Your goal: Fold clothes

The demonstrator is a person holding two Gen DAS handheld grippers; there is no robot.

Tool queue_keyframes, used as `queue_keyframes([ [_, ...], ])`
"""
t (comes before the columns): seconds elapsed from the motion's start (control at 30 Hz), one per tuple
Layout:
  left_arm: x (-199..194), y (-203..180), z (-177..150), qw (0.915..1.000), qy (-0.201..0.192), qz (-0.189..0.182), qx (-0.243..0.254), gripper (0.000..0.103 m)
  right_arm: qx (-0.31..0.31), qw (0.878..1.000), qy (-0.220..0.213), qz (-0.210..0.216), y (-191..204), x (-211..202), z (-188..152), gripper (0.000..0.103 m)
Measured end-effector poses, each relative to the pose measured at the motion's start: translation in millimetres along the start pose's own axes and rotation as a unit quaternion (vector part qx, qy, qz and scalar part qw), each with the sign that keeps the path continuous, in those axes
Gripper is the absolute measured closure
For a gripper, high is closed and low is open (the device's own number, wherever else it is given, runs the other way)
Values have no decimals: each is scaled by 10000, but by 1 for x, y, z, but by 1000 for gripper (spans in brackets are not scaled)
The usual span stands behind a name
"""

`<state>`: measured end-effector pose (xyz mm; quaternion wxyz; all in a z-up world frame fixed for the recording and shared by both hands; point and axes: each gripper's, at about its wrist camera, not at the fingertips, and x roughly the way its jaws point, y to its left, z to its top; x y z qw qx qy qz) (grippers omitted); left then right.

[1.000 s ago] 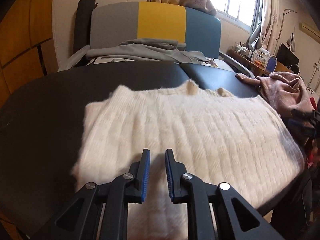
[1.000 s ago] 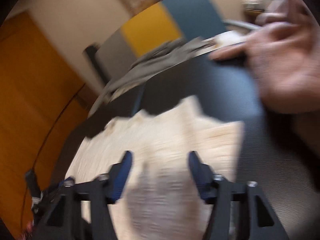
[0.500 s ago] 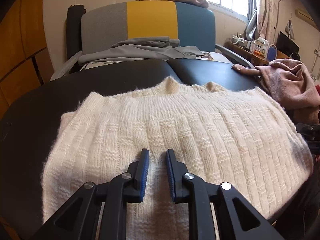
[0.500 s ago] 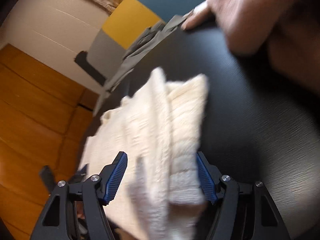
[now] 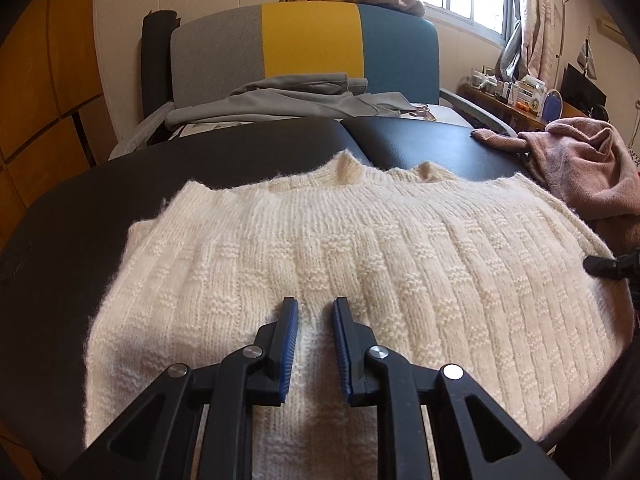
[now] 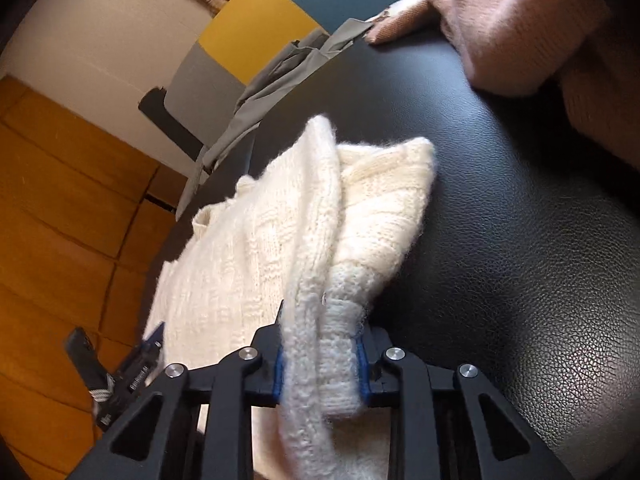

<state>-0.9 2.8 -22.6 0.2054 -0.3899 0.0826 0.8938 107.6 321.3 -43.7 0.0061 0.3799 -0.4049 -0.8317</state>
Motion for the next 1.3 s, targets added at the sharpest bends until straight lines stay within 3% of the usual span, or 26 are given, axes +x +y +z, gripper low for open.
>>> queue_keyframes([
  [0.2,-12,5,4,9987,145,-459,-154,86,107,9996,-243,-11,1,-24,23,83],
  [0.33,-18,9,2,9995,67,-297,-59,86,-32,9987,-440,-255,9,-43,41,84],
  [0.5,-15,37,-8,9996,91,10,-284,86,35,9972,-561,-493,12,-61,56,84],
  [0.63,-11,49,-22,9988,-5,-248,-416,85,229,9977,-614,-197,28,-68,66,84],
  [0.77,-10,52,-28,9980,-145,-326,-525,85,-126,9979,-629,101,85,-61,69,84],
  [1.0,-11,62,-39,9941,-389,-591,-825,85,-1223,9901,-297,624,206,-20,43,84],
  [1.13,-12,65,-46,9914,-567,-725,-932,85,-1694,9820,292,781,257,34,11,84],
  [1.3,-12,71,-53,9879,-723,-896,-1038,85,-2036,9699,1104,751,289,110,-37,84],
])
